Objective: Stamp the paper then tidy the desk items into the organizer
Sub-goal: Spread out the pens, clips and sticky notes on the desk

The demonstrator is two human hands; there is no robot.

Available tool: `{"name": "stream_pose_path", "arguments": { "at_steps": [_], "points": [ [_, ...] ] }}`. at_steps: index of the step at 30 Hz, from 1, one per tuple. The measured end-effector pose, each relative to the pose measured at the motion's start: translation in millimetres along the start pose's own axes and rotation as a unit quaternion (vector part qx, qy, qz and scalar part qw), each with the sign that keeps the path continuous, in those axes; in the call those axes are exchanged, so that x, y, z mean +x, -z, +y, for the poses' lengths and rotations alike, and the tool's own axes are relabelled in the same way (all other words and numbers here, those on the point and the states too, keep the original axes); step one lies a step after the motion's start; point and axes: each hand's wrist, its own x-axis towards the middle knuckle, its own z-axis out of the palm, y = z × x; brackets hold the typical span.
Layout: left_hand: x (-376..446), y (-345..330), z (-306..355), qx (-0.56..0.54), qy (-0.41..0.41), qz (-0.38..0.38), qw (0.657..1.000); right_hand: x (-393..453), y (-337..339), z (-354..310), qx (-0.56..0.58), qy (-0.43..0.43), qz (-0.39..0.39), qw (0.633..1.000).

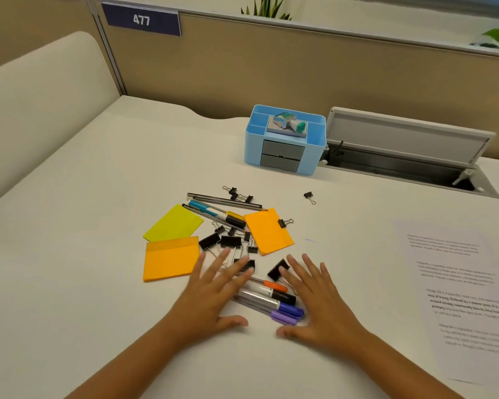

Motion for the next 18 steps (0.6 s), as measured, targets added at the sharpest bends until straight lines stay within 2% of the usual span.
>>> {"name": "stream_pose_path", "arguments": {
  "at_steps": [4, 9, 15, 18],
  "points": [
    [17.8, -2.9, 17.5, 0.02, -0.005, -0.009, 1.0, 14.9, 1.1, 3.5, 0.029, -0.036, 0.008, 0.999],
    [21.0, -0.1, 18.9, -0.008, 0.111, 0.023, 0.994, 44.5, -3.7, -2.5, 0.04, -0.02, 0.014, 0.999],
    [20.0, 0.7, 21.3, -0.004, 0.153, 0.051, 0.987, 83.5, -6.6, -15.8, 0.06, -0.008, 0.03, 0.998],
    [20.0, 2.1, 20.7, -0.01, 0.2, 0.062, 0.978, 95.9, -9.2, -21.6, 0.062, 0.003, 0.032, 0.998]
  ]
}}
